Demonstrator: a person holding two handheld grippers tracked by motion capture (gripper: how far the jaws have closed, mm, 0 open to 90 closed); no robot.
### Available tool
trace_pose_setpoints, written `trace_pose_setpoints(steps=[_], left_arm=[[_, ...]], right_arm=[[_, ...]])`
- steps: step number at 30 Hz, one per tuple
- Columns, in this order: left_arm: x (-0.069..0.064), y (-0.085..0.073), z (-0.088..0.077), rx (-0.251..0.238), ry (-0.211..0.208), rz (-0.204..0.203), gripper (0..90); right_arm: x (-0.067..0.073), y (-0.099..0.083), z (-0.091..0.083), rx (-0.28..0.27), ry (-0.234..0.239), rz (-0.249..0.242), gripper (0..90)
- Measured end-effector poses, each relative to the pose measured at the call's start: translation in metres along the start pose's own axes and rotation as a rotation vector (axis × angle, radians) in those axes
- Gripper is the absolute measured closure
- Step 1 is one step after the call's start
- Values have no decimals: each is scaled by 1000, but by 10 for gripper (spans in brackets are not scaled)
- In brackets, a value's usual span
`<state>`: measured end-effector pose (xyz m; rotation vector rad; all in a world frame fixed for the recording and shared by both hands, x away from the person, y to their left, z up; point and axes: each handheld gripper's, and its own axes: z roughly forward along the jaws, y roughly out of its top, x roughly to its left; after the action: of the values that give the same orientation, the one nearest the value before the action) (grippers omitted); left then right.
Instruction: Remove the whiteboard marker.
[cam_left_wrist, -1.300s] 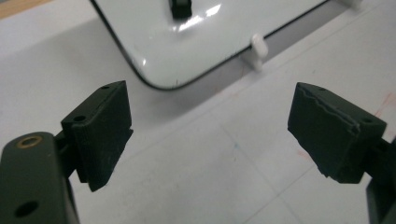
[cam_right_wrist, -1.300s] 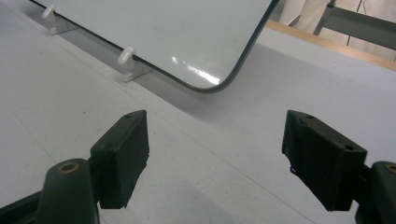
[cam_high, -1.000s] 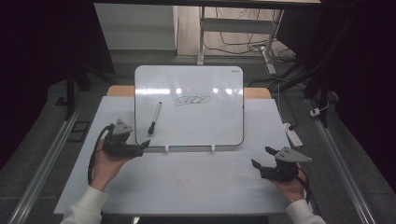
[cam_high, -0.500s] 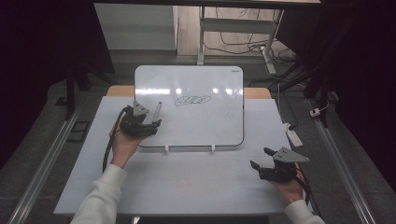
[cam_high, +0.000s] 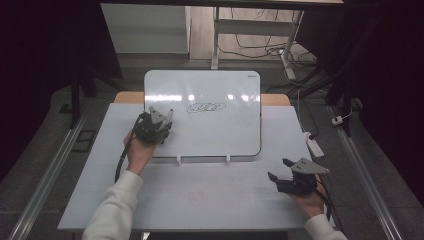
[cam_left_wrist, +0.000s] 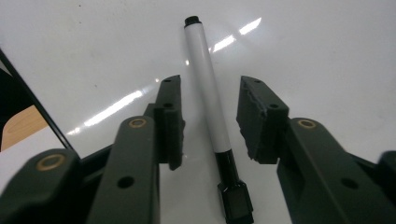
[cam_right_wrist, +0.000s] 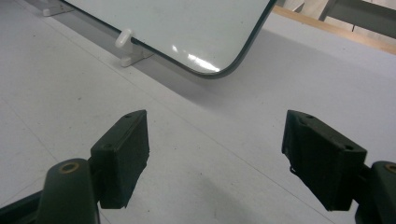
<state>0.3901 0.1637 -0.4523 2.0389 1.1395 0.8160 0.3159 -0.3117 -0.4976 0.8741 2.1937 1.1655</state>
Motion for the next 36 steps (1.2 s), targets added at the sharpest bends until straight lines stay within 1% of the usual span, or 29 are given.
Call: trace_pose_setpoints(steps=[5,6,8,14,16,17,21,24,27,29,31,32,33,34,36], left_arm=[[-3,0,4,6,10,13,708],[-3,0,5,7,11,15,708],[-5,0,7,14,15,21,760],[-7,0,9,12,9,17,784],[-7,0,10,10,-9,8,791],[-8,0,10,8,-20,5,809],[-8,0,10,7,-24,12,814],[-7,-1,8,4,-32,8,815],[-7,0,3,-8,-44,16,815],[-6,1,-3,-28,-63,15,815],[-4,1,-12,-58,-107,2,815],[-4,2,-19,-85,-140,-7,815],[-4,2,-19,-85,-140,-7,815],[-5,2,-24,-106,-171,-14,815],[-7,3,-31,-135,-223,-22,815]], right_arm=[[0,0,0,4,-10,-3,233],[0,0,0,4,-10,-3,233],[0,0,0,4,-15,-2,232],[0,0,0,6,-22,-4,232],[0,0,0,6,-24,-4,233],[0,0,0,6,-25,-4,233],[0,0,0,6,-29,-5,233],[-1,0,-1,5,-32,-6,233],[-1,0,-1,1,-35,-2,233],[-1,0,-1,0,-34,-3,234],[0,1,-1,-5,-32,-5,235],[1,2,-2,-12,-27,-6,236],[1,2,-2,-12,-27,-6,236],[1,2,-2,-15,-23,-4,236],[4,4,-2,-36,-1,5,238]])
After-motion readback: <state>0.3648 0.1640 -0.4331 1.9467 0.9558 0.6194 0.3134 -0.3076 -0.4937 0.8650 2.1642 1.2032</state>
